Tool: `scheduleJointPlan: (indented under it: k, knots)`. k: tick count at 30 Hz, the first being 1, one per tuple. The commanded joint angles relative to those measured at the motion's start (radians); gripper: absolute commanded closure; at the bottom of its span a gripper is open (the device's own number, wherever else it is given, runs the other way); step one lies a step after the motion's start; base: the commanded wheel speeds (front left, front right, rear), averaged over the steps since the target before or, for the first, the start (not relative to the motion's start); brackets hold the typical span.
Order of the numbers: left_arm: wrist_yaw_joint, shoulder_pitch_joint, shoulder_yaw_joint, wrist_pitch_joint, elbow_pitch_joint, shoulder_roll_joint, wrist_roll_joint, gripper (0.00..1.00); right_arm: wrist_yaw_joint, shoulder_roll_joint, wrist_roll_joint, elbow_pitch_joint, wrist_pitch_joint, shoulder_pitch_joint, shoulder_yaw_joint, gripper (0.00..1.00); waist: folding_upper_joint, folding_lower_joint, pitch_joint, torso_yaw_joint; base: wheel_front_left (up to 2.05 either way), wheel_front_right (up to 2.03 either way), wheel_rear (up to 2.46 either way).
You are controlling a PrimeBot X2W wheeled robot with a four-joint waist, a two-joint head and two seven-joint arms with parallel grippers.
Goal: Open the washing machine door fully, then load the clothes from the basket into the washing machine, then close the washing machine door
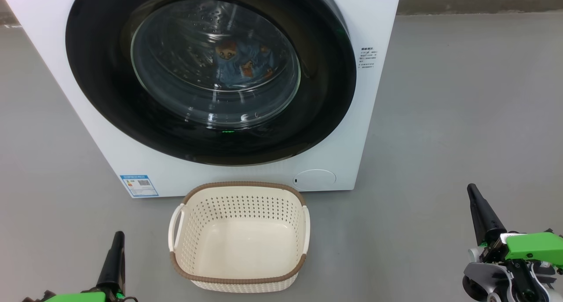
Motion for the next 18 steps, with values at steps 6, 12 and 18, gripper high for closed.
scheduleJointPlan:
  k: [6, 12, 18]
  knots:
    - [-0.007, -0.047, 0.033, 0.007, -0.017, 0.008, -0.007, 1.0, 0.0, -0.002, 0.002, -0.03, 0.006, -0.003, 0.015, 1.0, 0.0, 0.0, 0.0, 0.0, 0.0, 0.0, 0.0]
    - [-0.007, -0.047, 0.033, 0.007, -0.017, 0.008, -0.007, 1.0, 0.0, -0.002, 0.002, -0.03, 0.007, -0.003, 0.015, 1.0, 0.0, 0.0, 0.0, 0.0, 0.0, 0.0, 0.0]
    - [-0.007, -0.047, 0.033, 0.007, -0.017, 0.008, -0.007, 1.0, 0.0, -0.001, 0.001, -0.03, 0.007, -0.003, 0.014, 1.0, 0.0, 0.0, 0.0, 0.0, 0.0, 0.0, 0.0]
